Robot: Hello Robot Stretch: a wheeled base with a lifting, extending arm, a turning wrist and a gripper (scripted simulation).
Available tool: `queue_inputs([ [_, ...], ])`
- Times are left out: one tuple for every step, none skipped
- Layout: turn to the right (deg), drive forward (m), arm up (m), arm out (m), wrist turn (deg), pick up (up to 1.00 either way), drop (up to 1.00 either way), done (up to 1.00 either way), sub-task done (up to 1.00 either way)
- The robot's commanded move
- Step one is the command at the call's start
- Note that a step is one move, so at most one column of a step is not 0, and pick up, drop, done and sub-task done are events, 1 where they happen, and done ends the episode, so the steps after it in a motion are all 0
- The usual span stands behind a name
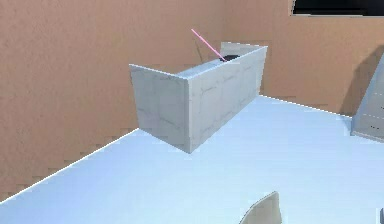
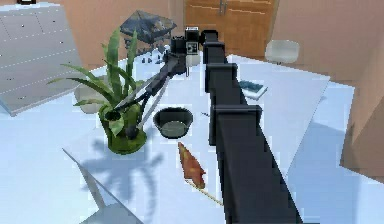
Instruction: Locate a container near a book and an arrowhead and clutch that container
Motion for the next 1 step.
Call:
queue_inputs([
  [0.0,0.0,0.0,0.0,45.0,0.0,0.0,0.0,0.0],
])
